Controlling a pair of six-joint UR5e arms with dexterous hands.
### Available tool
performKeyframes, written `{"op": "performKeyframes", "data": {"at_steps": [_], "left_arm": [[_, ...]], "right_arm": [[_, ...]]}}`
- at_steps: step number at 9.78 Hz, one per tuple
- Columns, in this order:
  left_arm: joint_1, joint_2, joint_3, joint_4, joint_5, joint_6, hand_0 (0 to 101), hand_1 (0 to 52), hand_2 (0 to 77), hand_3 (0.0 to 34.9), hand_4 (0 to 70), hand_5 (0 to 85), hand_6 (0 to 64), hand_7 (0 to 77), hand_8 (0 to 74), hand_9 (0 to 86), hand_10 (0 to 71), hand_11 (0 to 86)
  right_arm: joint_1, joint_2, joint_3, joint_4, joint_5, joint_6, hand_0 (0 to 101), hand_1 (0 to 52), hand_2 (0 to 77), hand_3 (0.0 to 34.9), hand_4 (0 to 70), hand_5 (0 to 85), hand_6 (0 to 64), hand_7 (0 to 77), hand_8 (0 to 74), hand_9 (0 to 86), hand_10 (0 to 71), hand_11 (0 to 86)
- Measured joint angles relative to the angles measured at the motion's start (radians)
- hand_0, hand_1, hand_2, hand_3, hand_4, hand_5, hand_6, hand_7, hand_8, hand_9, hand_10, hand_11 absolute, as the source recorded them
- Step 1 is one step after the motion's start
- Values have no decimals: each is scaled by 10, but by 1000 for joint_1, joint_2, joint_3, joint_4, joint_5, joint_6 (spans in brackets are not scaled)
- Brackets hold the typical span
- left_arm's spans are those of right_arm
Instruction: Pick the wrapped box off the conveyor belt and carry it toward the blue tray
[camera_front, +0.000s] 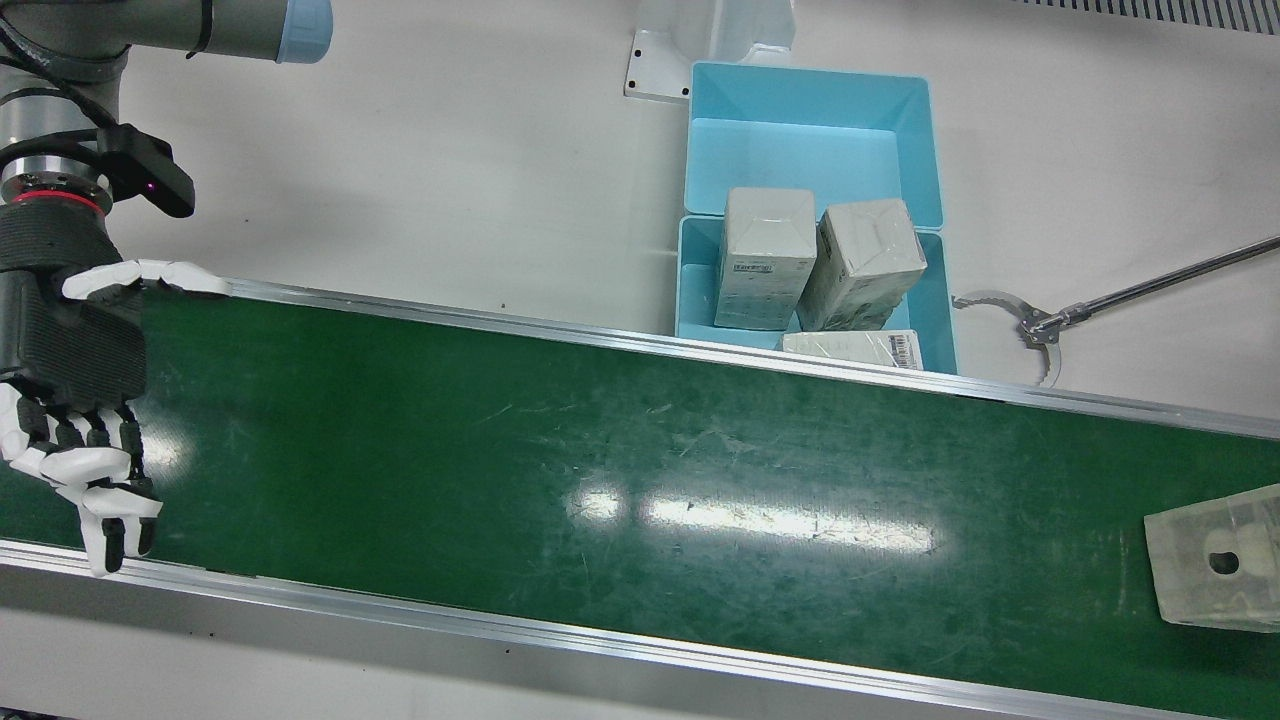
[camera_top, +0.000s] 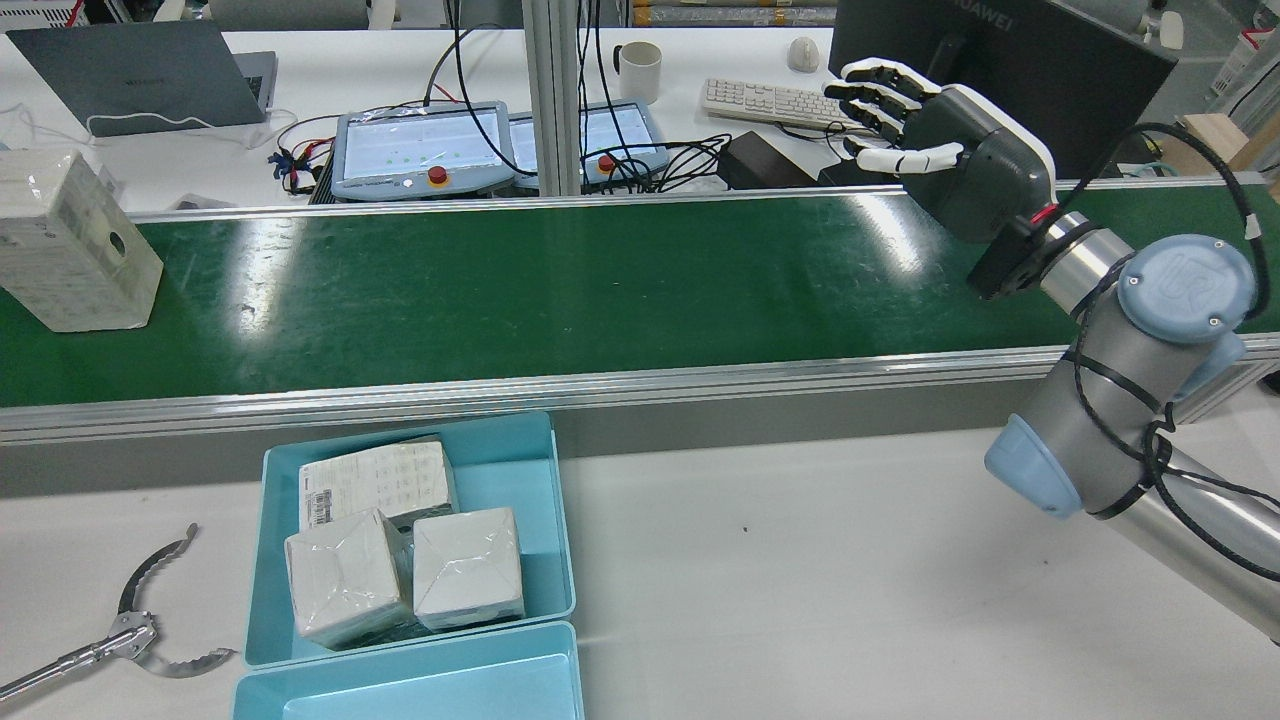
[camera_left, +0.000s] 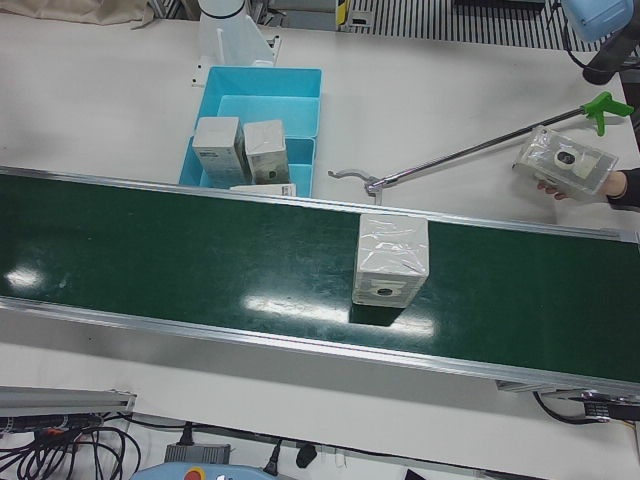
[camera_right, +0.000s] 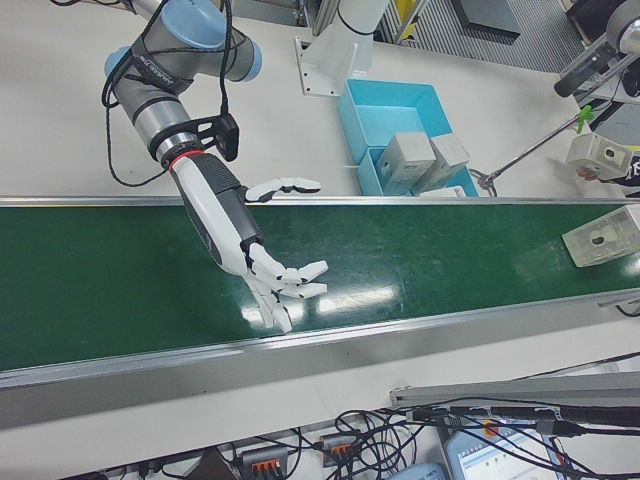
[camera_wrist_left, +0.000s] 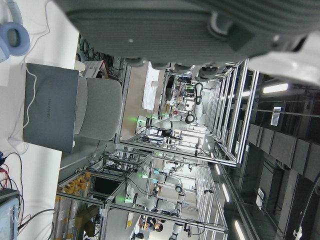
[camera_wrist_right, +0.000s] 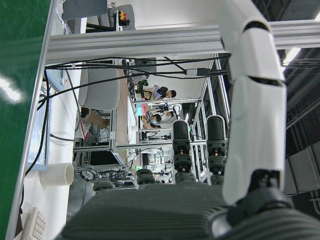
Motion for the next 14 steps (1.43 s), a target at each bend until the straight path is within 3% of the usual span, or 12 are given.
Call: {"op": "performKeyframes", "data": {"at_steps": [7, 9, 11, 12, 14], "left_arm": [[0, 0, 0, 0, 0, 0, 0, 0, 5, 0, 0, 11, 0, 5, 0, 0, 5, 0], [0, 0, 0, 0, 0, 0, 0, 0, 5, 0, 0, 11, 0, 0, 0, 0, 5, 0], [0, 0, 0, 0, 0, 0, 0, 0, 5, 0, 0, 11, 0, 0, 0, 0, 5, 0], [0, 0, 0, 0, 0, 0, 0, 0, 5, 0, 0, 11, 0, 0, 0, 0, 0, 0], [0, 0, 0, 0, 0, 0, 0, 0, 5, 0, 0, 11, 0, 0, 0, 0, 5, 0]], "right_arm": [[-8, 22, 41, -9, 4, -13, 490, 169, 213, 212, 125, 355, 49, 273, 0, 71, 0, 11], [-19, 23, 48, -13, 9, -12, 497, 202, 256, 201, 125, 371, 49, 273, 0, 71, 0, 11], [-22, 23, 64, -58, 7, -11, 497, 196, 262, 201, 125, 371, 49, 273, 0, 71, 0, 11], [-21, 23, 78, -91, 5, -11, 499, 158, 235, 215, 158, 382, 65, 300, 0, 65, 0, 11], [-18, 20, 102, -150, 3, -10, 499, 158, 196, 203, 142, 382, 65, 284, 0, 65, 0, 11]]}}
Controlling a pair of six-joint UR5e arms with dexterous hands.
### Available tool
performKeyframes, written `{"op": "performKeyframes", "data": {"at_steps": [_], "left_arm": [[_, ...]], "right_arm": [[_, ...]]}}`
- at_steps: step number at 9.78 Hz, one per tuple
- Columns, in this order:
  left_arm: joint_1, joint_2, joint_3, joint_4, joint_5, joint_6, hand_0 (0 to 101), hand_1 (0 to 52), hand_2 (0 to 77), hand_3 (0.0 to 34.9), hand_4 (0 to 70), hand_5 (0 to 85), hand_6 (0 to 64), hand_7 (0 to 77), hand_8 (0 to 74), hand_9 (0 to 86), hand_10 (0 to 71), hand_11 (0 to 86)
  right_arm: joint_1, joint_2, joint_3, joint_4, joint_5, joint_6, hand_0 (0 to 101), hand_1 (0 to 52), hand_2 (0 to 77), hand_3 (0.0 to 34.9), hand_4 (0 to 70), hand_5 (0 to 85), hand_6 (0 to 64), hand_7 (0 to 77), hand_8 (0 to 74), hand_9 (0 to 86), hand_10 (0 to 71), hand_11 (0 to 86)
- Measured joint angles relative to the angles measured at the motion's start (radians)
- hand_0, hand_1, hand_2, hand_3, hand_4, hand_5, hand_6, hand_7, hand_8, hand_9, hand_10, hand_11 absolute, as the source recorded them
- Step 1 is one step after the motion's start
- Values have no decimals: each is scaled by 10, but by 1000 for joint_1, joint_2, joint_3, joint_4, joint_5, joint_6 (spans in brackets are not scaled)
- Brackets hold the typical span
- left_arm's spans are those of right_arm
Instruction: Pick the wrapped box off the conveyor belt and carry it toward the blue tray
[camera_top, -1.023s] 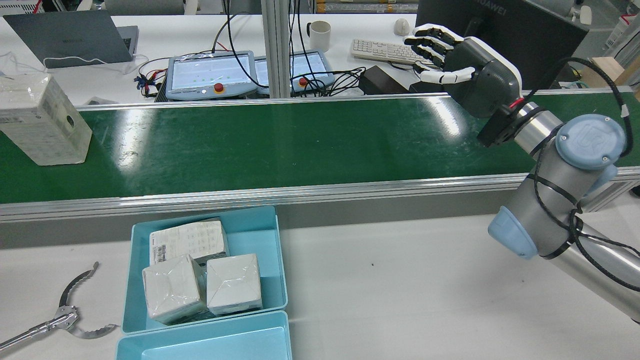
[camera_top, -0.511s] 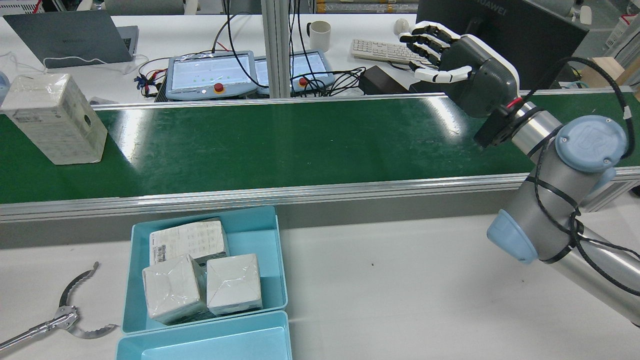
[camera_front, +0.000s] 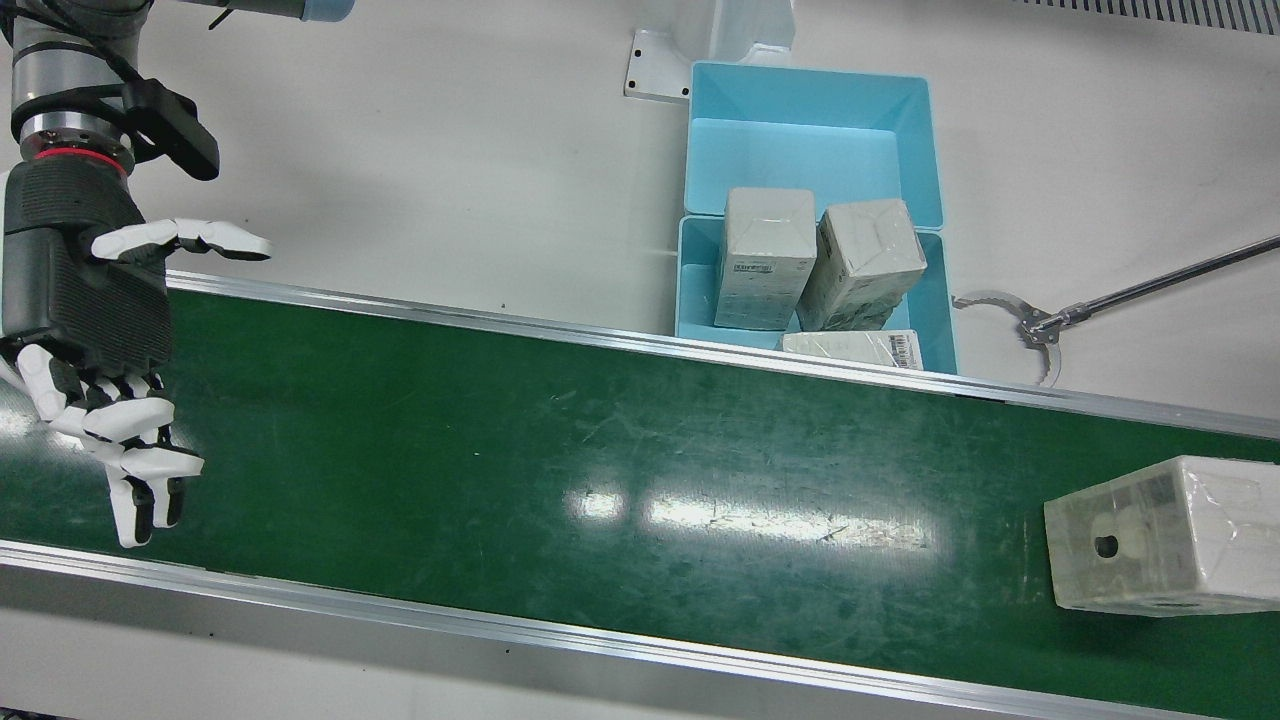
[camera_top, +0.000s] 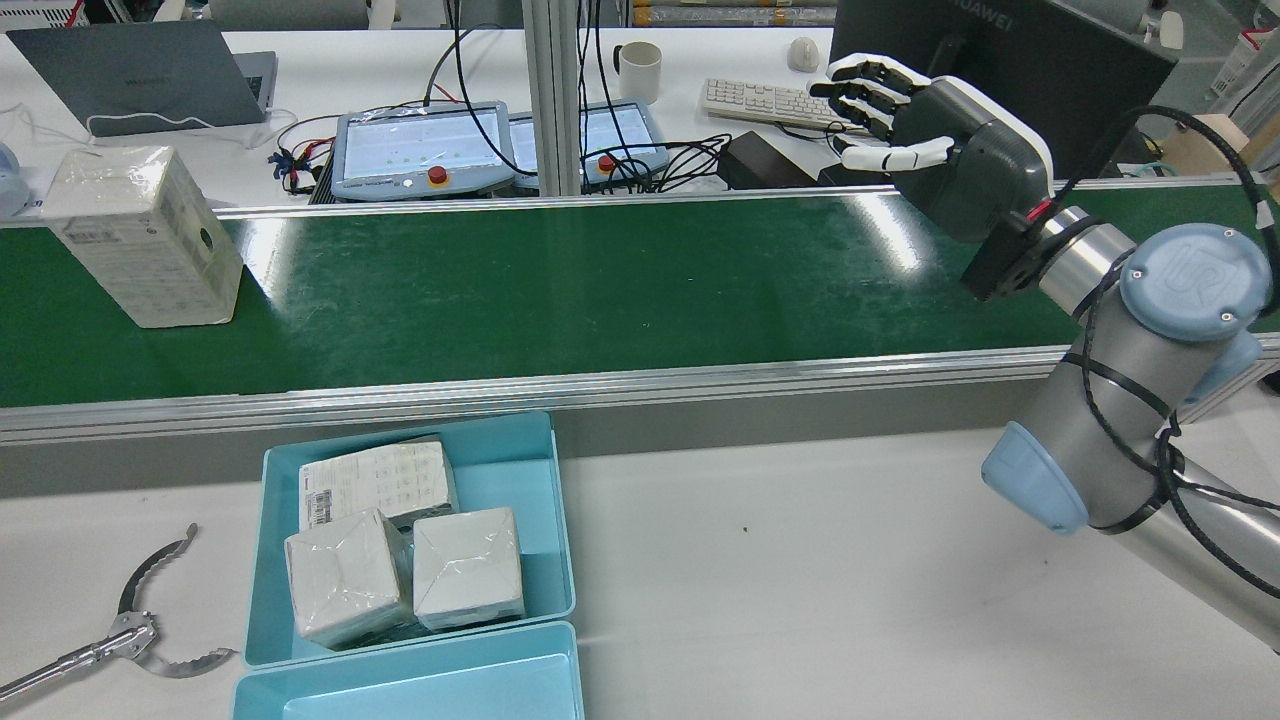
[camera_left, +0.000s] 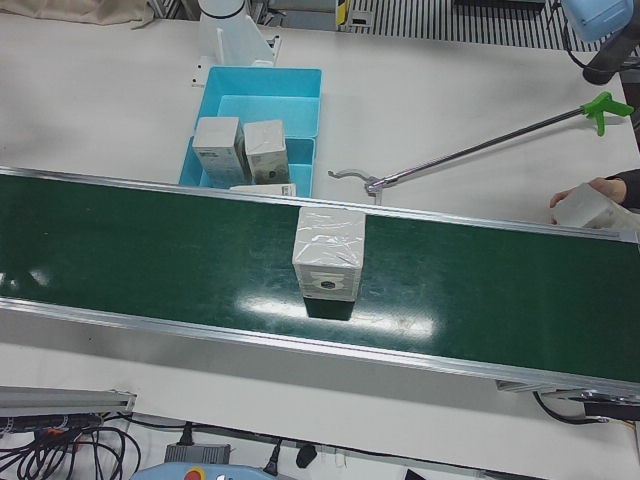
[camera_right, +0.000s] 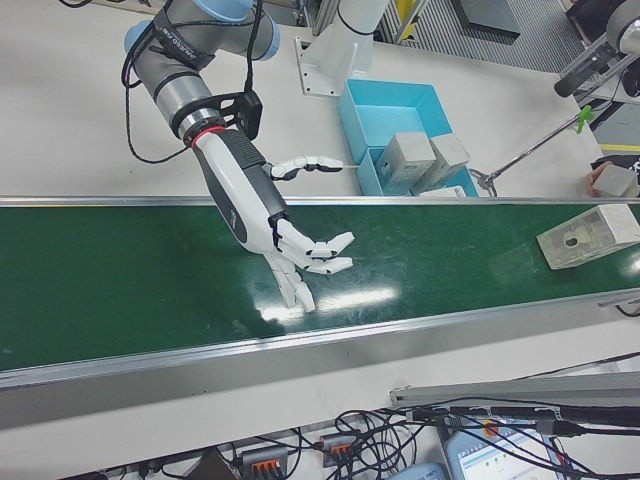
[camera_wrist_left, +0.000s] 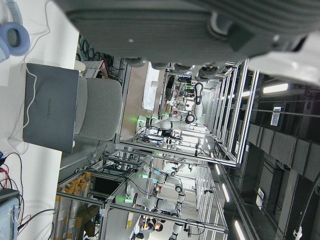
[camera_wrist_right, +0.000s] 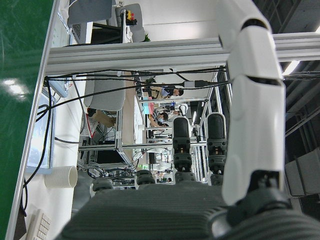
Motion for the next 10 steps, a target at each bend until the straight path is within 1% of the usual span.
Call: {"op": "performKeyframes", "data": {"at_steps": [1, 2, 3, 4, 5, 6, 7, 8, 10], "left_arm": [[0, 0, 0, 0, 0, 0, 0, 0, 5, 0, 0, 11, 0, 5, 0, 0, 5, 0], [0, 0, 0, 0, 0, 0, 0, 0, 11, 0, 0, 11, 0, 0, 0, 0, 0, 0], [0, 0, 0, 0, 0, 0, 0, 0, 11, 0, 0, 11, 0, 0, 0, 0, 0, 0], [0, 0, 0, 0, 0, 0, 0, 0, 5, 0, 0, 11, 0, 0, 0, 0, 5, 0], [0, 0, 0, 0, 0, 0, 0, 0, 5, 0, 0, 11, 0, 0, 0, 0, 5, 0], [0, 0, 0, 0, 0, 0, 0, 0, 5, 0, 0, 11, 0, 0, 0, 0, 5, 0], [0, 0, 0, 0, 0, 0, 0, 0, 5, 0, 0, 11, 0, 0, 0, 0, 5, 0], [0, 0, 0, 0, 0, 0, 0, 0, 5, 0, 0, 11, 0, 0, 0, 0, 5, 0], [0, 0, 0, 0, 0, 0, 0, 0, 11, 0, 0, 11, 0, 5, 0, 0, 5, 0]], "right_arm": [[1, -5, 5, -13, -1, 0, 486, 153, 196, 216, 136, 376, 60, 278, 0, 54, 0, 11], [1, -9, 7, -20, -2, -1, 480, 153, 196, 217, 136, 376, 60, 278, 0, 54, 0, 11], [1, -11, 9, -24, -3, -2, 480, 153, 196, 217, 131, 371, 27, 278, 0, 54, 0, 11], [2, -12, 10, -26, -3, -2, 480, 153, 196, 217, 131, 371, 27, 278, 0, 54, 0, 11], [3, -13, 10, -28, -5, -3, 462, 87, 158, 207, 131, 360, 44, 267, 0, 49, 0, 11], [4, -13, 10, -28, -6, -3, 448, 104, 164, 227, 142, 349, 44, 267, 0, 49, 0, 11], [1, -13, 8, -28, -6, -3, 469, 153, 185, 265, 115, 344, 16, 267, 0, 49, 0, 11], [-9, -11, 4, -28, -6, -6, 489, 185, 175, 257, 104, 355, 38, 262, 0, 49, 0, 11], [-34, 0, -2, -28, -2, -23, 489, 185, 175, 257, 104, 355, 38, 262, 0, 49, 0, 11]]}}
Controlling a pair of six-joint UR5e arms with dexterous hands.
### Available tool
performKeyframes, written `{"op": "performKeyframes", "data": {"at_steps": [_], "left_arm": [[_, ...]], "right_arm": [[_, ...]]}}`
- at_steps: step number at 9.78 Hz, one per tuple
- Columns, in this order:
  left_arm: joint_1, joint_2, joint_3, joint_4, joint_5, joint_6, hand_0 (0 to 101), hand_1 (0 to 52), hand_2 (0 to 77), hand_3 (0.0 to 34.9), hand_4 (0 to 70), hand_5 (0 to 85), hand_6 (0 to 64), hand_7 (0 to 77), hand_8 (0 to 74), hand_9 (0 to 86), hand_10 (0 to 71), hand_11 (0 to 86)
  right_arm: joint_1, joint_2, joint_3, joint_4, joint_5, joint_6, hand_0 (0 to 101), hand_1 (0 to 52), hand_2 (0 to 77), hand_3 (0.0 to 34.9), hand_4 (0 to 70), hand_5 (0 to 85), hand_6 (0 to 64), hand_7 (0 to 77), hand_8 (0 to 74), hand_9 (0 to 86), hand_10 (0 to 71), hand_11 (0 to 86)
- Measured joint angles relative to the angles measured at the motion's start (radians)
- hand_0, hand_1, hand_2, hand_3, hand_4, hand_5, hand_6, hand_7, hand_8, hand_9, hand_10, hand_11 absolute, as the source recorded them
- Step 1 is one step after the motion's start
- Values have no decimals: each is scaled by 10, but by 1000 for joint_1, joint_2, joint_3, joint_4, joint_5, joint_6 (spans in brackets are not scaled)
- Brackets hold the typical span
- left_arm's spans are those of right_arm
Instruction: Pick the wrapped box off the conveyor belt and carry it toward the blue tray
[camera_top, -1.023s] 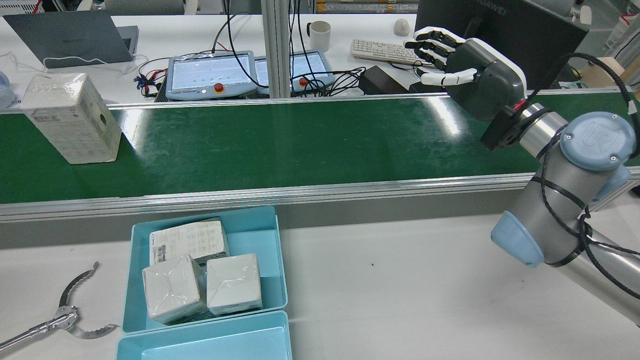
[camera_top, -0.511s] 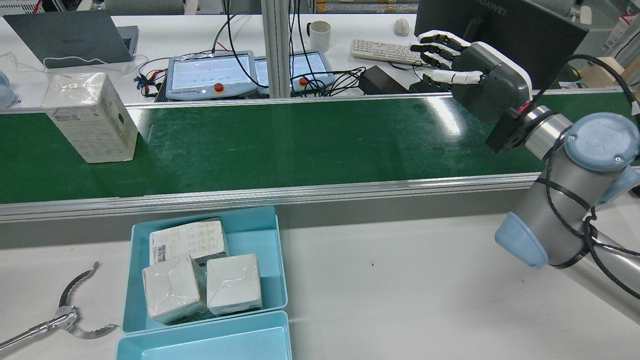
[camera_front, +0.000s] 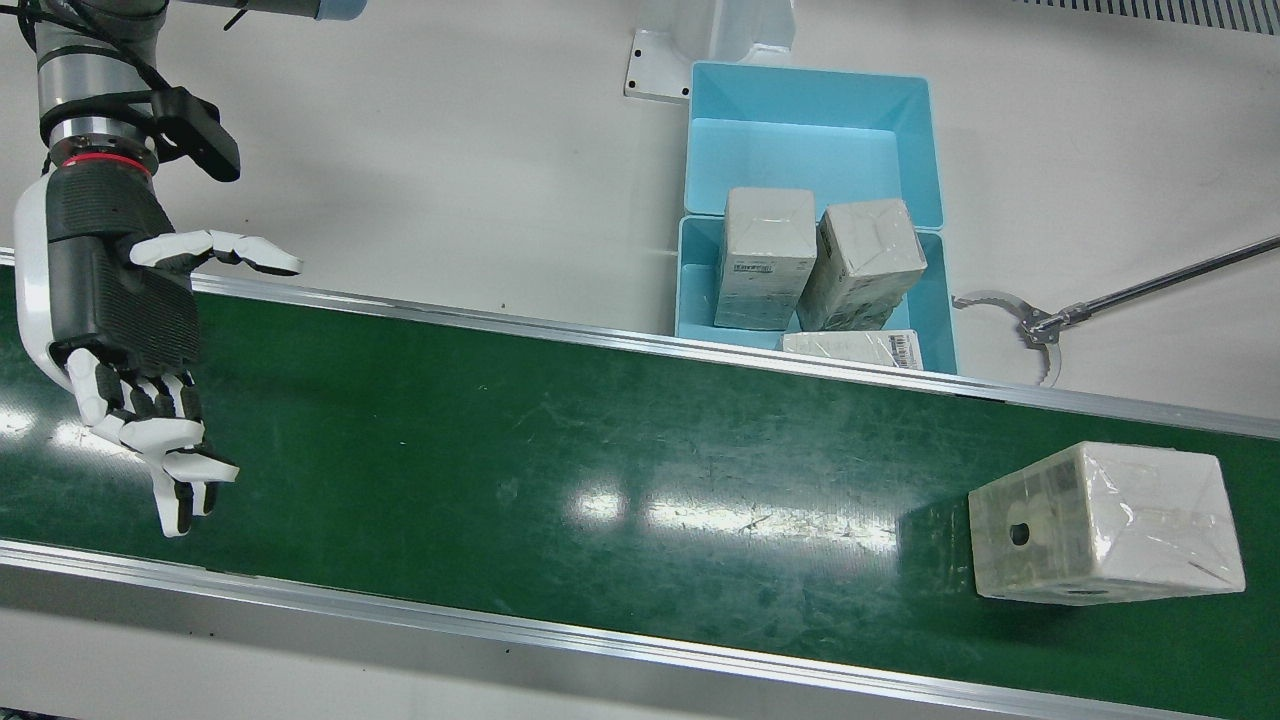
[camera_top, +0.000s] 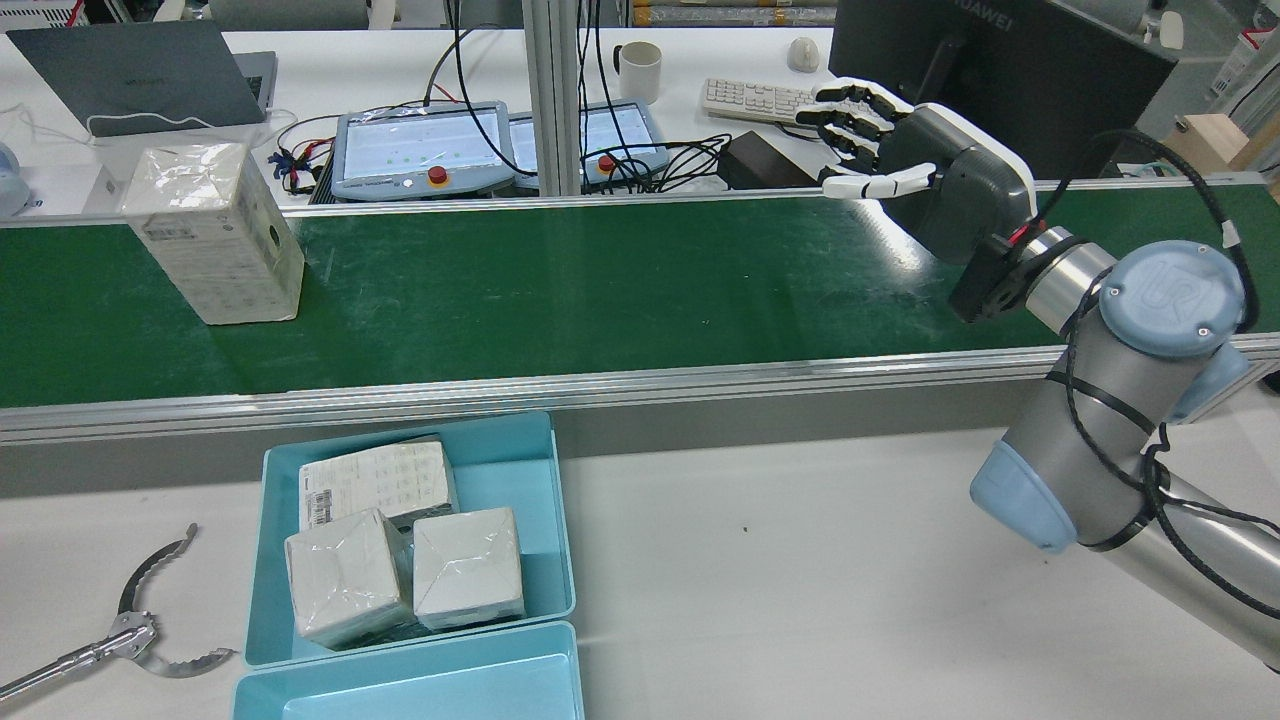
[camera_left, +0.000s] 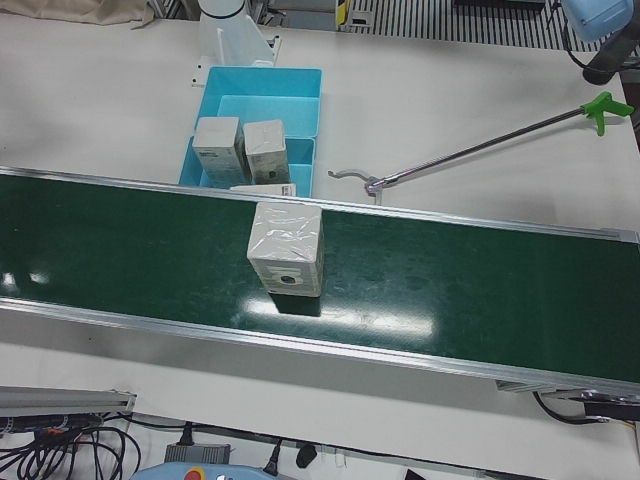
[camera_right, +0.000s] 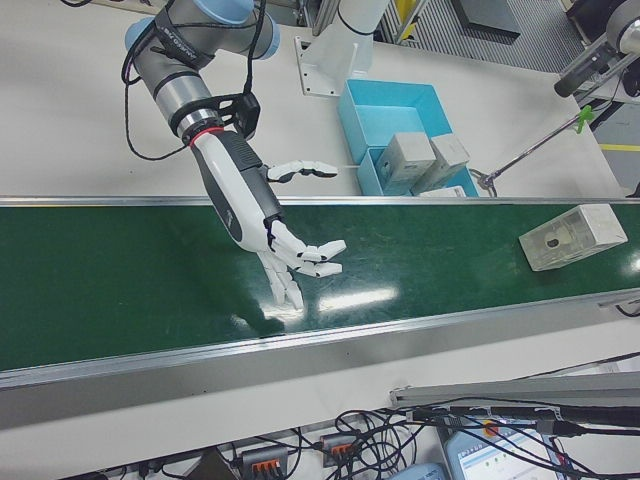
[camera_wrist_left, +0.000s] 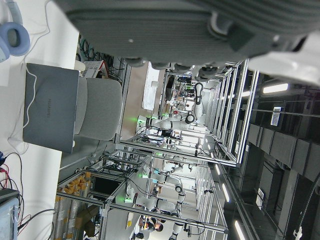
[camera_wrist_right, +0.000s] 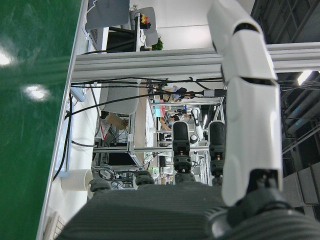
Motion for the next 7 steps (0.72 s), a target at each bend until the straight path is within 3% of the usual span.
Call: {"op": "performKeyframes", "data": {"at_steps": [1, 4, 5, 7], "left_arm": [[0, 0, 0, 0, 0, 0, 0, 0, 5, 0, 0, 11, 0, 0, 0, 0, 5, 0], [0, 0, 0, 0, 0, 0, 0, 0, 5, 0, 0, 11, 0, 0, 0, 0, 0, 0], [0, 0, 0, 0, 0, 0, 0, 0, 5, 0, 0, 11, 0, 0, 0, 0, 0, 0], [0, 0, 0, 0, 0, 0, 0, 0, 5, 0, 0, 11, 0, 0, 0, 0, 0, 0]], "right_arm": [[-6, 3, -2, 0, 1, -5, 492, 175, 191, 230, 104, 355, 38, 262, 0, 49, 0, 11], [-14, 7, -4, 2, 3, -10, 488, 147, 196, 228, 93, 360, 33, 262, 0, 49, 0, 11], [-19, 8, -5, 4, 5, -10, 462, 87, 175, 227, 93, 360, 33, 240, 0, 49, 0, 11], [-23, 12, -9, 8, 8, -10, 468, 164, 207, 196, 125, 365, 44, 251, 0, 49, 0, 11]]}}
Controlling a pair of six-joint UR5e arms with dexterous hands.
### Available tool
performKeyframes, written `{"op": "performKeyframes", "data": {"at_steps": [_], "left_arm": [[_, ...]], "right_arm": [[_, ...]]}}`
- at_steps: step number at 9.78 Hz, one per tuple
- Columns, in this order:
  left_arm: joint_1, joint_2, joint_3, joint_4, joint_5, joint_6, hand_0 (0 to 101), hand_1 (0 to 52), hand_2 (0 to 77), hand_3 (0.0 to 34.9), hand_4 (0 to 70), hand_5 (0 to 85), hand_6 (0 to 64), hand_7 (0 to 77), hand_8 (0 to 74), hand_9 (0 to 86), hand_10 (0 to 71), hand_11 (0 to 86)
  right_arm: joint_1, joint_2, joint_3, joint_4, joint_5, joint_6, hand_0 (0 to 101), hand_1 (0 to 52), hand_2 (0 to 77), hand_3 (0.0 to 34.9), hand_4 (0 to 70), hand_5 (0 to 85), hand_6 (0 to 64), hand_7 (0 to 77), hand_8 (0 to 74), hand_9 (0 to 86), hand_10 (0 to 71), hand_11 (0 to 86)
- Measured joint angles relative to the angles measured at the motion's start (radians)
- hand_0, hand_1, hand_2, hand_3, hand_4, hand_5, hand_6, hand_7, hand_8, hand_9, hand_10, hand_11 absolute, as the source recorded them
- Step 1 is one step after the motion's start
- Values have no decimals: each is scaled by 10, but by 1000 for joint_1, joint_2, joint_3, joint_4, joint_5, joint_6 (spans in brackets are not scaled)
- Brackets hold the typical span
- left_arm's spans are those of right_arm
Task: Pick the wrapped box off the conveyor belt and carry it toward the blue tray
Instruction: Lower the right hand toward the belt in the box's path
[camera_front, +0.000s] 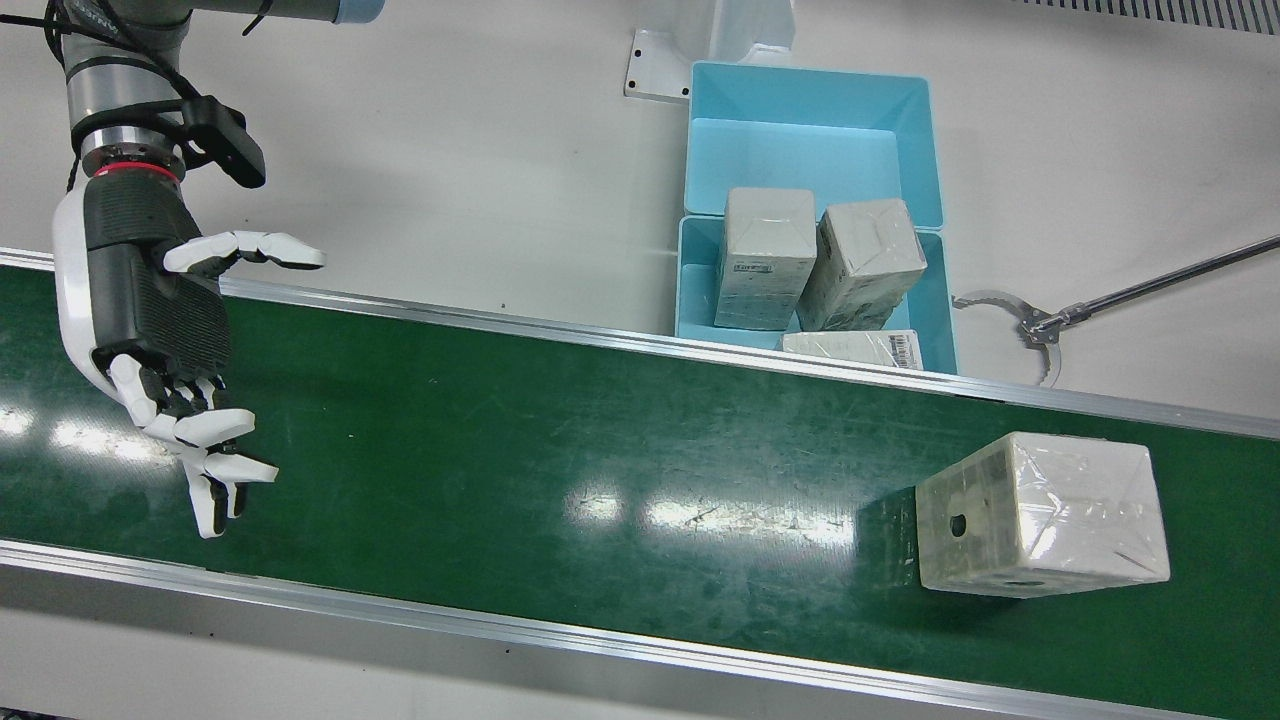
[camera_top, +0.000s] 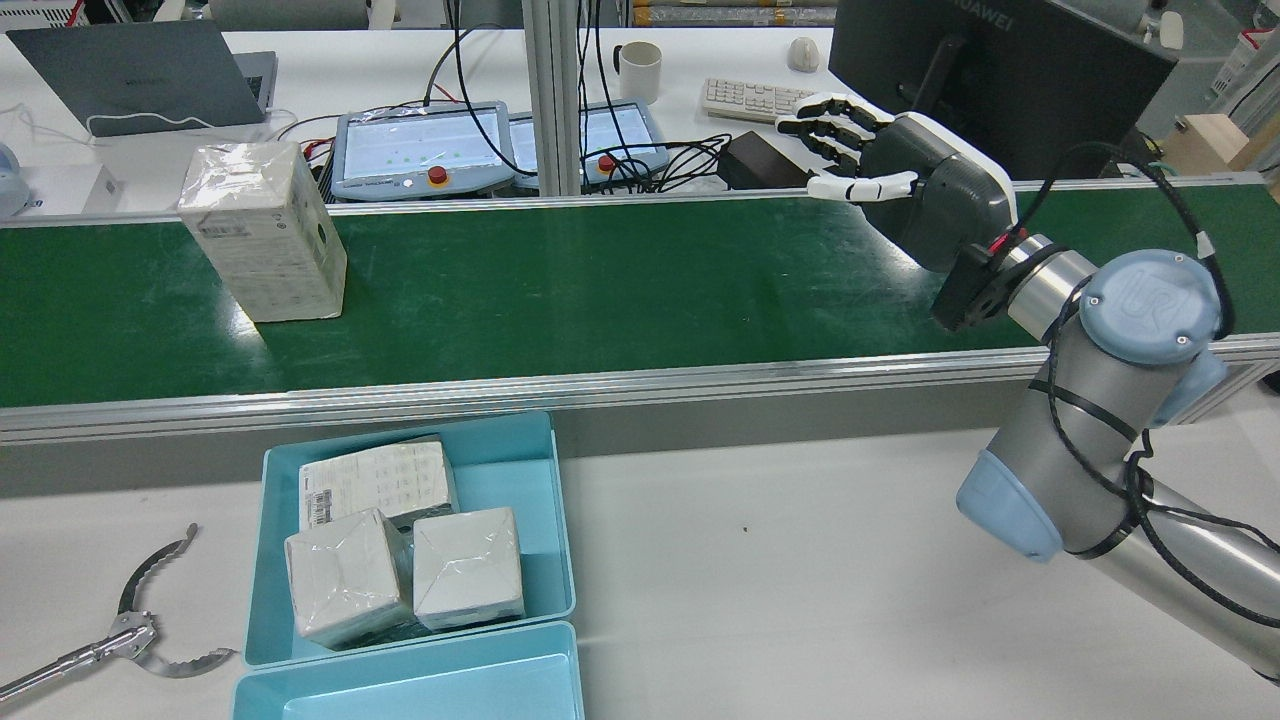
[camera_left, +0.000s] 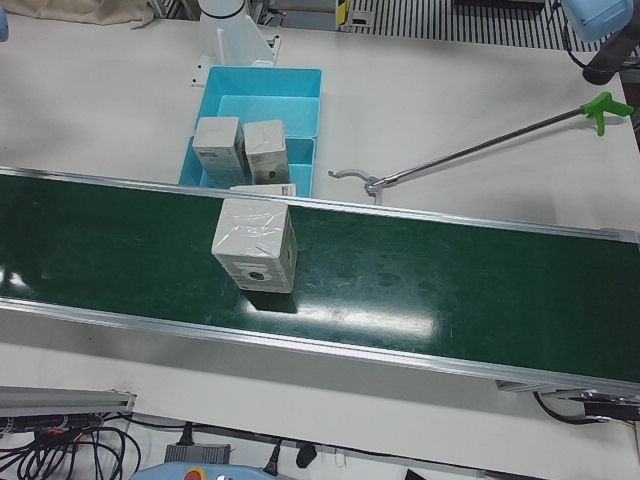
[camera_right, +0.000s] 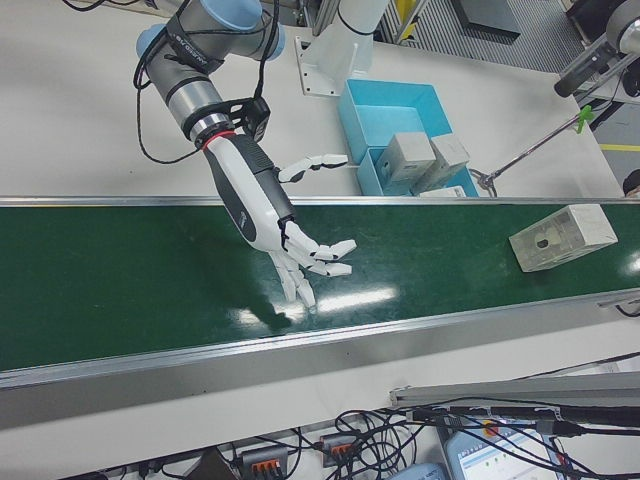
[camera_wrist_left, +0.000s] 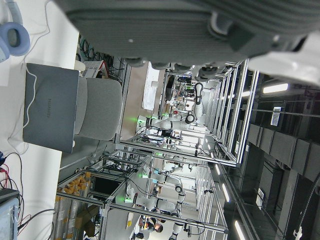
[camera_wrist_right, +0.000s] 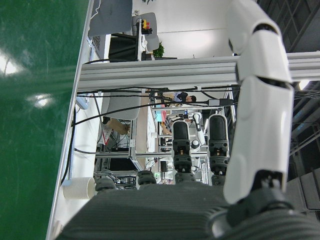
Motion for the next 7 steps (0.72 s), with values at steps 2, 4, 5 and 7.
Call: {"op": "performKeyframes", "data": {"at_steps": [2, 4, 5, 7], "left_arm": [[0, 0, 0, 0, 0, 0, 0, 0, 5, 0, 0, 11, 0, 0, 0, 0, 5, 0], [0, 0, 0, 0, 0, 0, 0, 0, 5, 0, 0, 11, 0, 5, 0, 0, 5, 0], [0, 0, 0, 0, 0, 0, 0, 0, 5, 0, 0, 11, 0, 5, 0, 0, 5, 0], [0, 0, 0, 0, 0, 0, 0, 0, 5, 0, 0, 11, 0, 0, 0, 0, 5, 0]], "right_arm": [[-16, 19, -22, 2, 0, 2, 469, 153, 207, 201, 125, 365, 38, 251, 0, 49, 0, 11], [-19, 53, -51, 3, -3, 7, 483, 185, 229, 194, 115, 365, 38, 251, 0, 49, 0, 11], [-14, 61, -57, 2, -4, 8, 495, 185, 229, 201, 98, 360, 27, 207, 0, 49, 0, 11], [-5, 67, -63, 2, -5, 8, 495, 185, 229, 201, 98, 360, 27, 207, 0, 49, 0, 11]]}}
